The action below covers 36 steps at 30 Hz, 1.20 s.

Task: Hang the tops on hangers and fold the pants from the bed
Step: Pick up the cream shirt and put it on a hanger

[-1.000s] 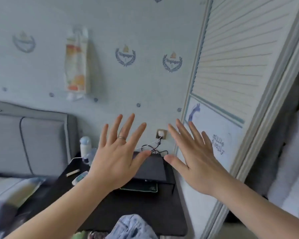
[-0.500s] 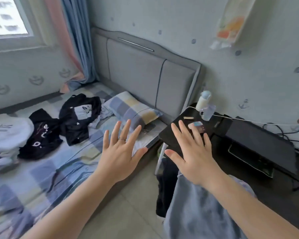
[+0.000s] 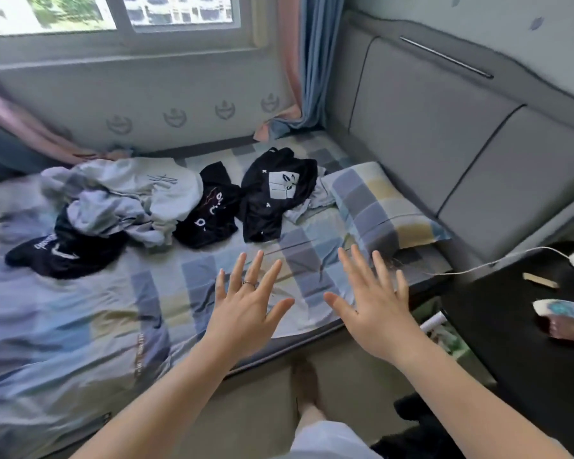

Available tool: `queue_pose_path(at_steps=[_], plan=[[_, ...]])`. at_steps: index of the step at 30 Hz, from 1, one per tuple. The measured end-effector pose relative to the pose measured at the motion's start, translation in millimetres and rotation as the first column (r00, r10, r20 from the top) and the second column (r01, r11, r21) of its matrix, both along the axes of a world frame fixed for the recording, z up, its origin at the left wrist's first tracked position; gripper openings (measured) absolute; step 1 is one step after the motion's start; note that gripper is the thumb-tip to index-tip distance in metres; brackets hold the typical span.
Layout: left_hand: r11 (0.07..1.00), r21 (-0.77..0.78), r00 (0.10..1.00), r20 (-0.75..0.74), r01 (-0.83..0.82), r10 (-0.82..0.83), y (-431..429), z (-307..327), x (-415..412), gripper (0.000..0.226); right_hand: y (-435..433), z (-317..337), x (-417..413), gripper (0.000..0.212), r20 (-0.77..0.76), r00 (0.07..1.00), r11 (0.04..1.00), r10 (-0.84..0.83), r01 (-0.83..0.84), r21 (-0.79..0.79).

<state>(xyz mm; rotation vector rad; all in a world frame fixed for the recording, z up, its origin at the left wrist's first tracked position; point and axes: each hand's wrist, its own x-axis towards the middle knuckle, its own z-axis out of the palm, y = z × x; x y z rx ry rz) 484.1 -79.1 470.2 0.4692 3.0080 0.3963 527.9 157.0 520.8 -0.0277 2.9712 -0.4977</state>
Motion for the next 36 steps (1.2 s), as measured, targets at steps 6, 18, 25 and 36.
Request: queue_pose_path(at_steps=[6,18,25,36], plan=[[0.996,-0.032,0.993,0.069,-0.089,0.091,10,-20,-107,0.086,13,-26,-123,0.081,0.059,0.996,0.997,0.073,-0.074,0.011],[0.938,-0.063,0.897,0.279,-0.34,0.343,-7,-53,-267,0.072,10,-55,-340,0.078,0.275,0.92,0.955,0.28,-0.297,0.021],[0.891,-0.081,0.848,0.281,-0.446,0.45,-65,-75,-308,0.069,-43,-80,-418,0.077,0.241,0.894,0.922,0.377,-0.388,0.001],[0.818,-0.078,0.772,0.287,-0.571,0.566,-262,-221,-400,0.068,-262,-241,-555,0.076,0.174,0.855,0.865,0.489,-0.501,0.026]])
